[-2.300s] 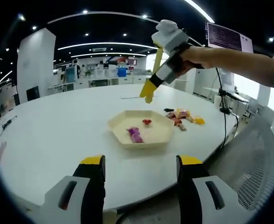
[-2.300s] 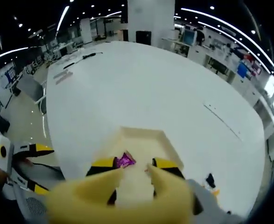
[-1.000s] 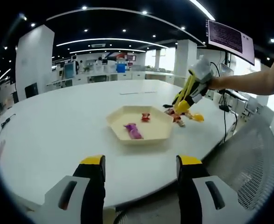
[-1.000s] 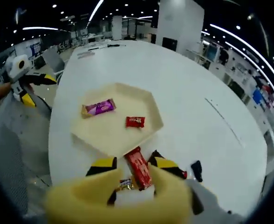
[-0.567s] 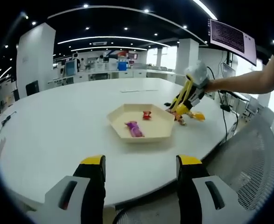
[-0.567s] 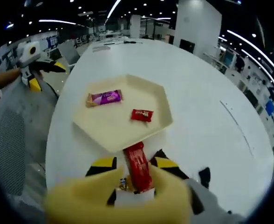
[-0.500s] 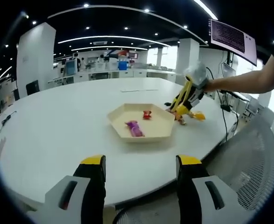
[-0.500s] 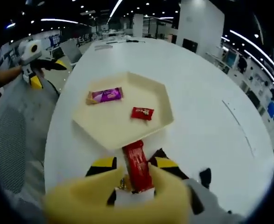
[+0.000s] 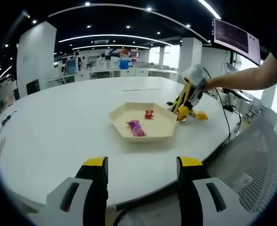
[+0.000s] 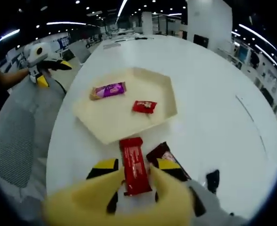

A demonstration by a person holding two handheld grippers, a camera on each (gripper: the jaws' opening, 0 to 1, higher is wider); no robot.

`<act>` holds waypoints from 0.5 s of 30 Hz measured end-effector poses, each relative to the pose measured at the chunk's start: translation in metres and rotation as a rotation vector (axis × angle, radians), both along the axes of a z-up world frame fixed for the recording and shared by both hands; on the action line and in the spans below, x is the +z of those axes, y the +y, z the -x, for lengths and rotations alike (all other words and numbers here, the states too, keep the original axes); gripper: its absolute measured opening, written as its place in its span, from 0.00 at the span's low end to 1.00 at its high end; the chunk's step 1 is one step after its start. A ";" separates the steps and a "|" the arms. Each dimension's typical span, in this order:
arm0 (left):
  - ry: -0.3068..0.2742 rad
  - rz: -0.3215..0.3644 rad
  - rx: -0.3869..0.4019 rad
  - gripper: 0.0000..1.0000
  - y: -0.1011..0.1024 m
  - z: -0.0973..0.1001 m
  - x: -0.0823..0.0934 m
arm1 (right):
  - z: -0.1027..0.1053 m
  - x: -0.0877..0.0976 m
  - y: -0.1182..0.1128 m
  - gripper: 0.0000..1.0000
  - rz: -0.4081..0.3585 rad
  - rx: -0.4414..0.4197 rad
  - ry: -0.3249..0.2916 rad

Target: Place the target food into the container with the food tongs after gripping and lifting it, then release it inside without dropping or visibly crushing the food.

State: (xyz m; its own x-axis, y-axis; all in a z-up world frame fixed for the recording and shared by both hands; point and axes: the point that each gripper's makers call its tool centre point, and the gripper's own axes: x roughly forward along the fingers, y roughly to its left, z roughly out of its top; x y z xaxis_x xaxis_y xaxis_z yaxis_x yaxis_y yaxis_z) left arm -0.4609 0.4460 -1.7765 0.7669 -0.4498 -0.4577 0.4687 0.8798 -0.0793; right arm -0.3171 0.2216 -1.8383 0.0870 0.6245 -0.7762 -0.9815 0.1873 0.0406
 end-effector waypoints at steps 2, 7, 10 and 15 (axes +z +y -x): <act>-0.001 0.000 0.001 0.55 0.000 0.000 0.000 | 0.001 0.000 0.002 0.29 0.021 0.014 -0.003; 0.002 -0.003 -0.002 0.55 0.000 0.000 -0.001 | 0.002 -0.002 0.003 0.29 0.048 0.044 -0.007; 0.001 -0.002 -0.001 0.55 0.000 0.000 0.000 | 0.003 -0.002 0.002 0.29 0.033 0.046 0.000; 0.002 -0.003 -0.002 0.54 0.000 0.000 -0.001 | 0.003 -0.001 0.003 0.29 0.007 0.033 -0.006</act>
